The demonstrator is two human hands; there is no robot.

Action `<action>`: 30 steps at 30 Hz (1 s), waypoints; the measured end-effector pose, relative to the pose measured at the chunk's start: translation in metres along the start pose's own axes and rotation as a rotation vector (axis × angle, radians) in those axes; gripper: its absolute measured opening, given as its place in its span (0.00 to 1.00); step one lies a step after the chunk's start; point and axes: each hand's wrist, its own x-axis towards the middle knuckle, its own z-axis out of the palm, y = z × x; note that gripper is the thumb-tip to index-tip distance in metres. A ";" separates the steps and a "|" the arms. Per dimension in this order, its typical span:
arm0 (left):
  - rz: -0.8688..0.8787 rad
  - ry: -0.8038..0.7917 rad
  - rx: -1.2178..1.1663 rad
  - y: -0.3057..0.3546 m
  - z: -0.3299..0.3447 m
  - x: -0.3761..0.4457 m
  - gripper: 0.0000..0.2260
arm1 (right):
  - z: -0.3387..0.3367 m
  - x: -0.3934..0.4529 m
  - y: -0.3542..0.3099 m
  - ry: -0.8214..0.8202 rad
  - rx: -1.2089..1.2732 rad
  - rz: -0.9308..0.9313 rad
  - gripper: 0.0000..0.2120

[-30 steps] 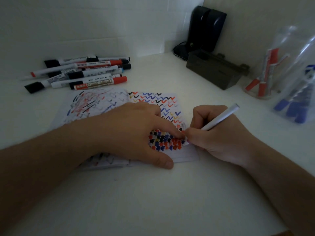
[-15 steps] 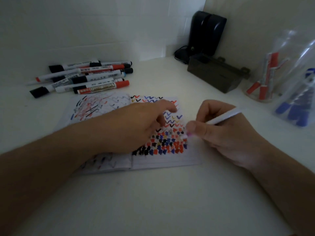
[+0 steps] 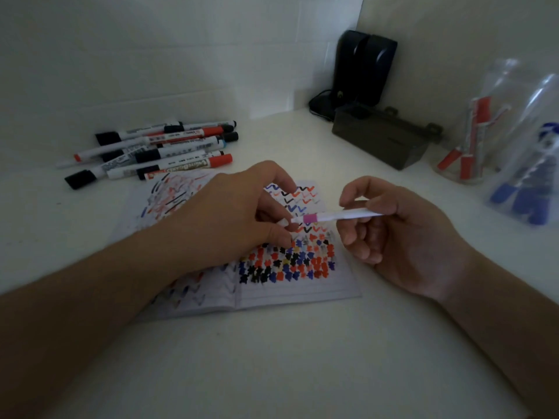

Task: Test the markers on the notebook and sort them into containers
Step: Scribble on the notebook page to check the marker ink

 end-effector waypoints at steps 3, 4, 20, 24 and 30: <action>0.008 0.011 -0.018 0.002 0.001 -0.001 0.24 | 0.001 0.000 0.001 0.029 -0.020 0.003 0.08; 0.010 0.017 -0.014 0.002 0.000 -0.001 0.24 | 0.002 0.001 0.001 0.036 -0.031 0.006 0.08; 0.074 0.179 -0.372 -0.014 -0.004 0.005 0.13 | 0.008 -0.002 0.000 0.196 -0.126 -0.025 0.07; 0.101 0.110 -0.475 -0.014 -0.007 0.004 0.10 | 0.007 -0.003 -0.001 0.179 -0.076 -0.005 0.06; 0.072 -0.081 -0.456 -0.018 -0.013 0.003 0.05 | 0.007 -0.003 0.001 0.112 -0.087 0.010 0.06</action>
